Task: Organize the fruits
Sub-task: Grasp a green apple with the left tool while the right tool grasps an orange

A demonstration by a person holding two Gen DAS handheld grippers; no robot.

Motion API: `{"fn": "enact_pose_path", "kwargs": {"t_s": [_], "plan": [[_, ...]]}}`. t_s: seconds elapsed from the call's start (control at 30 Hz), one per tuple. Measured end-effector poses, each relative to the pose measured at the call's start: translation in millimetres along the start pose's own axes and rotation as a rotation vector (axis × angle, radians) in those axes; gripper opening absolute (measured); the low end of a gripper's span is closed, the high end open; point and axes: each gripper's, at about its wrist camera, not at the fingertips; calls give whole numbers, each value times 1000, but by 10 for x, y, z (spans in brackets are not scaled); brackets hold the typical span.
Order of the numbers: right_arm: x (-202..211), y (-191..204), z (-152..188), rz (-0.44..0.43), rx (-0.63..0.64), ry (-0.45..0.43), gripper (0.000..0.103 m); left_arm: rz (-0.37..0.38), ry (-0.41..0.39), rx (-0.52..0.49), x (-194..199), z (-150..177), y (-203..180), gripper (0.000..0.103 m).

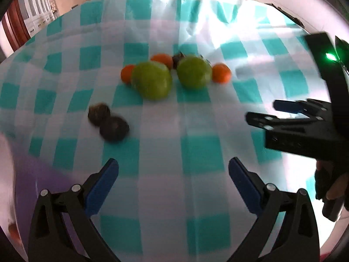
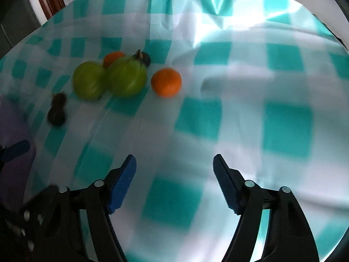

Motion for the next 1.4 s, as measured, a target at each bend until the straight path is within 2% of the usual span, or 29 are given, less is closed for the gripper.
{"fn": "enact_pose_path", "kwargs": {"t_s": [0.07, 0.2, 0.27, 0.3, 0.43, 0.57, 0.67, 0.73, 0.8, 0.83, 0.97, 1.07, 1.1, 1.13, 1.27, 1.4], "plan": [[-141, -5, -183, 0, 12, -4, 68, -4, -39, -2, -114, -141, 29, 101], [-433, -10, -531, 19, 74, -18, 61, -1, -86, 48, -277, -356, 101, 101], [-510, -15, -619, 23, 99, -26, 56, -2, -103, 79, -381, -478, 127, 101], [-570, -18, -675, 35, 116, -24, 50, -2, -107, 89, -421, -520, 132, 101], [-606, -58, -728, -1, 121, -47, 41, -23, -135, 109, -592, -726, 127, 101], [-562, -107, -634, 2, 87, -61, 41, -46, -170, 115, -742, -920, 132, 101], [-531, -228, -595, -15, 32, -68, 41, -60, -134, 116, -911, -989, 176, 97], [-516, -278, -569, -21, 11, -68, 41, -59, -95, 149, -1026, -1006, 241, 96], [-486, -322, -521, -28, -6, -68, 41, -30, -45, 204, -1143, -1012, 324, 91], [-475, -336, -503, -29, -9, -67, 41, -32, -65, 205, -1143, -1015, 323, 90], [-407, -396, -396, -25, -34, -54, 41, -34, -60, 224, -1177, -1073, 327, 87], [-359, -433, -304, -19, -61, -41, 41, -28, -60, 240, -1195, -1119, 323, 79], [-318, -405, -237, -17, -65, -39, 41, -19, -70, 231, -1173, -1108, 290, 69], [-299, -396, -209, -16, -64, -36, 41, -11, -74, 210, -1135, -1074, 251, 66], [-189, -273, 2, -15, -48, -15, 41, 7, -33, 200, -975, -900, 196, 66], [60, -95, 277, -11, -5, -16, 41, 23, -2, 128, -676, -511, 63, 66]]}}
Point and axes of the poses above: each gripper's, at about its wrist camera, not at the fingertips, and x roughly against the way its jaws point, y to its left, z to its underside, and after that the axes turned 12 degrees about x, right-handed
